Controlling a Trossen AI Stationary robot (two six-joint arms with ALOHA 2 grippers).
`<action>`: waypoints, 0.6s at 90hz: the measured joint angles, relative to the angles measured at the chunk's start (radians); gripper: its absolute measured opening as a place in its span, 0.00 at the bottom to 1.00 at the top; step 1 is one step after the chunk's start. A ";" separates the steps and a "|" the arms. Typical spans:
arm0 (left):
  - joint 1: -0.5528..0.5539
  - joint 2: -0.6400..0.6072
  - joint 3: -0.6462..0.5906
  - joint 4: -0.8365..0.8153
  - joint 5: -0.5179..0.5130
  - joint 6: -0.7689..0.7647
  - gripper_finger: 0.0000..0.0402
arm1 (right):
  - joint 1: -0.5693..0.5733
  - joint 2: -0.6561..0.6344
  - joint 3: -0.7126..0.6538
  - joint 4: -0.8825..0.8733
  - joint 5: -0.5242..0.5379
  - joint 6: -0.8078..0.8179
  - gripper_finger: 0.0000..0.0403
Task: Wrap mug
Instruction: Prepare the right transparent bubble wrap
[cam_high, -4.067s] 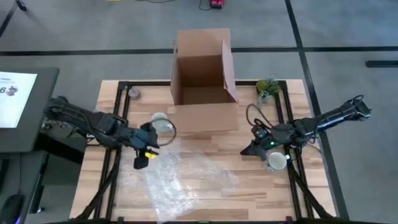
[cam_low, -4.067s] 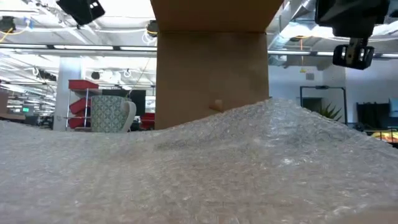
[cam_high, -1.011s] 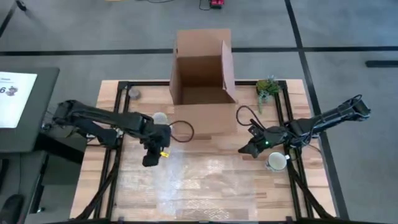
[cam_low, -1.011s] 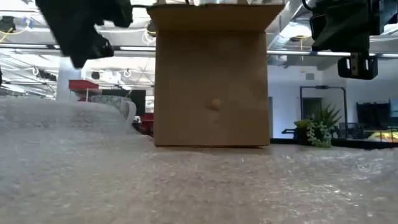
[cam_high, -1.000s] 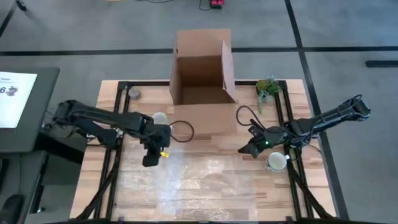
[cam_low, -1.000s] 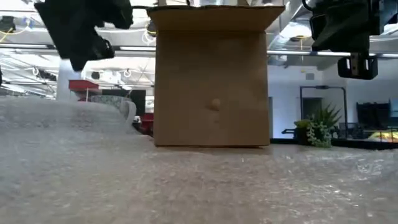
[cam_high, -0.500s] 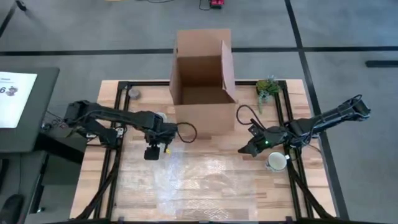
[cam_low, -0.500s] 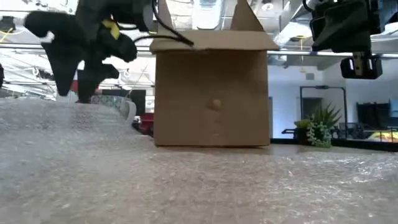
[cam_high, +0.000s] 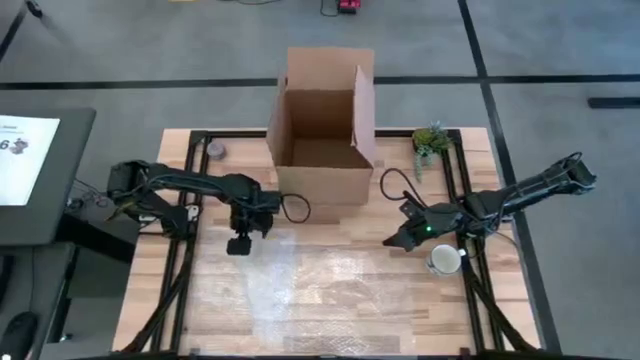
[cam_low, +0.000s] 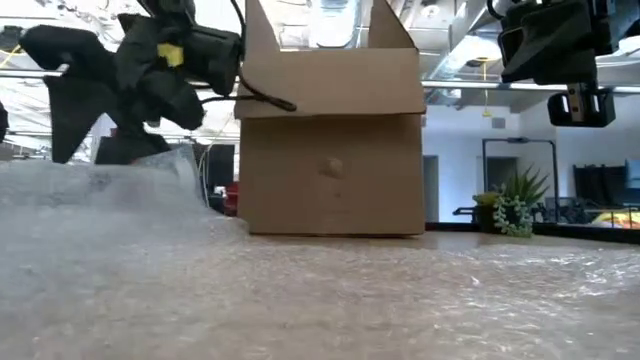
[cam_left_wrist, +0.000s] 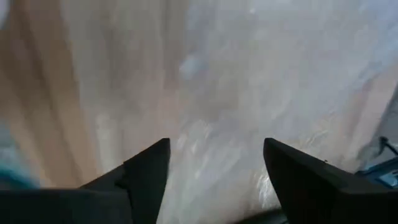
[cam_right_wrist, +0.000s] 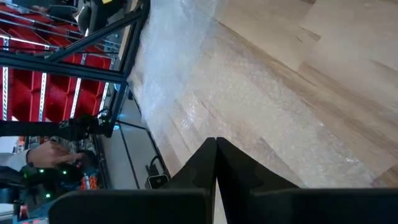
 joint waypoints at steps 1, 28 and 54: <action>-0.001 0.000 -0.002 0.001 0.001 -0.001 0.53 | 0.000 0.000 0.000 0.000 0.000 0.000 0.00; -0.018 -0.001 -0.013 0.016 0.028 -0.021 0.28 | 0.001 0.000 0.000 0.001 0.000 0.000 0.00; -0.019 -0.003 -0.013 0.018 -0.001 -0.013 0.02 | 0.001 0.000 0.000 0.001 0.001 0.000 0.00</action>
